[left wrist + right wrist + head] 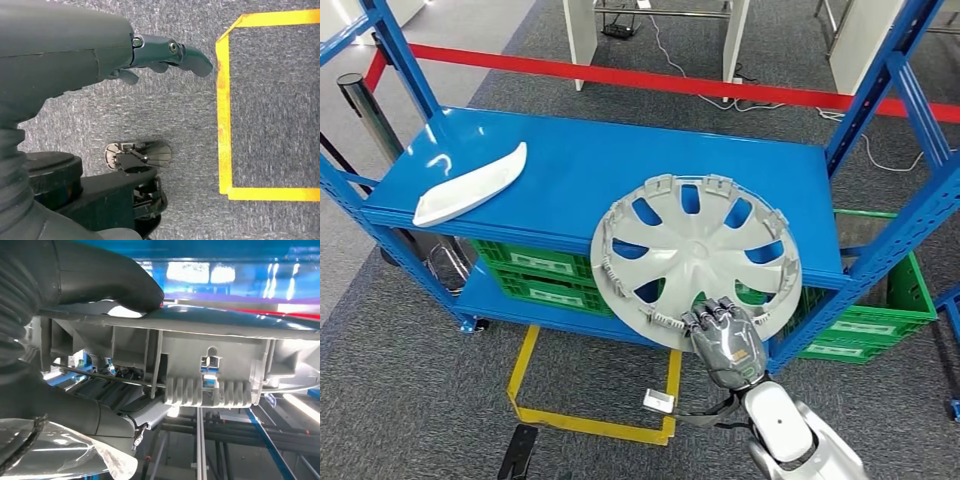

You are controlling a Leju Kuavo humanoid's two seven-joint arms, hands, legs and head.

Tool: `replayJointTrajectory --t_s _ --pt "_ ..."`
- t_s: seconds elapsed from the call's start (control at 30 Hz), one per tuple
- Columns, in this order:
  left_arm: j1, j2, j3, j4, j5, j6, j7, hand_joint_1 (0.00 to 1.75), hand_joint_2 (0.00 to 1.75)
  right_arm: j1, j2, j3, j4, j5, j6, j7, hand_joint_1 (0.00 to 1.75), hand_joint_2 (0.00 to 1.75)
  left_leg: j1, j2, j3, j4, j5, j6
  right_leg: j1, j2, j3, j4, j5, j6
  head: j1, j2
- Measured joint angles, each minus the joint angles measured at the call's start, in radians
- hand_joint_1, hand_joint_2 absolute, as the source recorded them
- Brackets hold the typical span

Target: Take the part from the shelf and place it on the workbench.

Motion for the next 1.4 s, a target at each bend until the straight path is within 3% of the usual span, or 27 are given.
replayJointTrajectory --t_s 0.03,0.1,0.17,0.3,0.37,0.43,0.5,0.53,0.57,0.63,0.7,0.8,0.87,0.97,1.0,1.03,1.07,1.13,1.2,1.33,1.4 --pt "0.000 0.000 0.000 0.000 0.000 0.000 0.000 0.00 1.75 0.000 0.000 0.000 0.002 0.000 0.000 0.000 1.54 1.75 0.001 0.000 -0.001 0.001 0.002 -0.002 -0.002 0.000 0.011 -0.013 0.015 0.002 0.000 0.000" --pt "0.000 -0.001 0.000 0.000 0.000 0.000 0.000 0.00 1.75 0.000 0.000 0.001 0.005 0.000 0.000 0.000 1.54 1.75 0.005 -0.001 -0.004 0.005 0.004 -0.010 -0.008 -0.001 0.081 -0.141 0.075 0.008 0.000 0.000" --pt "-0.001 -0.001 0.000 0.000 0.001 0.000 -0.001 0.00 1.75 -0.002 0.001 0.001 0.006 0.000 0.000 0.000 1.54 1.75 0.004 -0.003 -0.011 0.014 0.007 -0.023 -0.008 0.002 0.142 -0.254 0.110 0.005 0.000 0.000" --pt "0.000 0.000 0.002 0.000 0.003 0.000 -0.003 0.00 1.75 -0.004 0.002 0.001 0.009 -0.002 0.000 -0.001 1.54 1.75 0.006 -0.004 -0.022 0.020 0.013 -0.048 -0.003 0.006 0.145 -0.271 0.123 -0.027 0.000 0.000" --pt "-0.001 0.000 0.002 0.000 0.004 0.000 -0.003 0.00 1.75 -0.004 0.002 0.002 0.010 -0.003 0.000 -0.001 1.54 1.75 0.009 -0.004 -0.042 0.071 -0.032 -0.058 -0.005 0.003 0.137 -0.274 0.134 -0.044 -0.001 0.000" --pt "0.000 0.000 0.002 0.000 0.004 0.000 -0.004 0.00 1.75 -0.004 0.002 0.002 0.010 -0.003 0.000 -0.001 1.54 1.75 0.010 -0.004 -0.086 0.200 -0.112 -0.066 -0.004 0.001 0.127 -0.274 0.142 -0.054 -0.001 0.000" --pt "0.000 0.000 0.002 0.000 0.004 0.000 -0.004 0.00 1.75 -0.004 0.003 0.002 0.010 -0.004 0.000 -0.001 1.54 1.75 0.011 -0.004 -0.114 0.307 -0.161 -0.068 -0.003 0.000 0.116 -0.273 0.149 -0.056 -0.001 0.000" --pt "0.000 0.000 0.003 0.000 0.004 0.000 -0.004 0.00 1.75 -0.003 0.003 0.002 0.010 -0.005 0.000 -0.001 1.54 1.75 0.011 -0.004 -0.103 0.309 -0.158 -0.067 -0.003 0.000 0.112 -0.272 0.152 -0.056 -0.001 0.000" --pt "0.000 0.000 0.003 0.000 0.004 0.000 -0.004 0.00 1.75 -0.003 0.003 0.002 0.011 -0.005 0.000 -0.001 1.54 1.75 0.010 -0.004 -0.074 0.270 -0.139 -0.064 -0.003 0.001 0.109 -0.272 0.155 -0.054 -0.001 0.000" --pt "-0.001 0.001 0.003 0.000 0.004 0.000 -0.004 0.00 1.75 -0.004 0.003 0.002 0.011 -0.006 0.000 -0.001 1.54 1.75 0.009 -0.005 0.016 0.124 -0.088 -0.054 -0.001 0.002 0.106 -0.272 0.159 -0.049 -0.001 0.000" --pt "-0.003 0.001 0.003 0.000 0.004 0.000 -0.004 0.00 1.75 -0.006 0.003 0.002 0.010 -0.006 0.000 -0.001 1.54 1.75 0.005 -0.005 0.067 0.026 -0.069 -0.044 0.001 0.002 0.100 -0.271 0.165 -0.039 -0.001 0.000" --pt "-0.002 0.000 0.004 0.000 0.007 0.000 -0.005 0.00 1.75 -0.007 0.003 0.003 0.010 -0.006 0.000 -0.002 1.54 1.75 0.005 -0.005 0.063 0.008 -0.063 -0.032 0.002 0.001 0.089 -0.273 0.174 -0.020 0.000 0.000" --pt "-0.001 0.000 0.004 0.000 0.008 0.000 -0.005 0.00 1.75 -0.008 0.003 0.003 0.010 -0.006 0.000 -0.003 1.54 1.75 0.009 -0.003 0.060 -0.001 -0.051 -0.020 0.002 0.001 0.069 -0.238 0.143 -0.011 0.002 0.000" --pt "-0.003 -0.001 0.004 0.000 0.009 0.000 -0.006 0.00 1.75 -0.008 0.003 0.003 0.011 -0.006 0.000 -0.003 1.54 1.75 0.008 -0.002 0.046 -0.003 -0.038 -0.010 0.001 0.001 -0.005 -0.056 0.042 -0.003 0.005 0.000" --pt "-0.002 -0.001 0.005 0.000 0.009 0.000 -0.006 0.00 1.75 -0.007 0.003 0.003 0.011 -0.006 0.000 -0.003 1.54 1.75 0.007 -0.002 0.041 -0.002 -0.035 -0.009 0.001 0.001 -0.022 -0.007 0.026 -0.002 0.004 0.000" --pt "-0.002 -0.001 0.005 0.000 0.009 0.000 -0.006 0.00 1.75 -0.006 0.003 0.003 0.012 -0.006 0.000 -0.003 1.54 1.75 0.005 -0.002 0.037 -0.001 -0.032 -0.009 0.002 0.001 -0.021 0.005 0.029 -0.002 0.005 0.000" --pt "-0.002 -0.001 0.005 0.000 0.009 0.000 -0.006 0.00 1.75 -0.006 0.003 0.003 0.013 -0.006 0.000 -0.003 1.54 1.75 0.004 -0.002 0.034 -0.001 -0.030 -0.009 0.002 0.001 -0.001 -0.024 0.049 -0.005 0.005 0.000" --pt "-0.002 -0.002 0.005 0.000 0.009 0.000 -0.006 0.00 1.75 -0.007 0.003 0.003 0.014 -0.006 0.000 -0.003 1.54 1.75 0.002 -0.003 0.031 0.000 -0.026 -0.013 0.005 0.000 0.081 -0.162 0.105 -0.015 0.005 0.000" --pt "-0.003 -0.002 0.005 0.000 0.009 0.001 -0.007 0.00 1.75 -0.010 0.003 0.004 0.014 -0.006 0.000 -0.003 1.54 1.75 -0.003 -0.003 0.024 0.004 -0.021 -0.020 0.008 0.000 0.141 -0.268 0.129 -0.025 0.003 0.000" --pt "-0.002 -0.002 0.005 0.000 0.010 0.003 -0.008 0.00 1.75 -0.012 0.003 0.005 0.014 -0.007 0.001 -0.003 1.54 1.75 -0.003 -0.003 0.010 0.016 -0.020 -0.041 0.007 0.000 0.144 -0.287 0.141 -0.045 0.003 0.000" --pt "-0.003 -0.001 0.005 0.000 0.010 0.003 -0.008 0.00 1.75 -0.013 0.003 0.006 0.014 -0.008 0.001 -0.003 1.54 1.75 0.001 -0.004 -0.016 0.083 -0.072 -0.052 0.003 -0.003 0.138 -0.291 0.151 -0.056 -0.001 0.000"
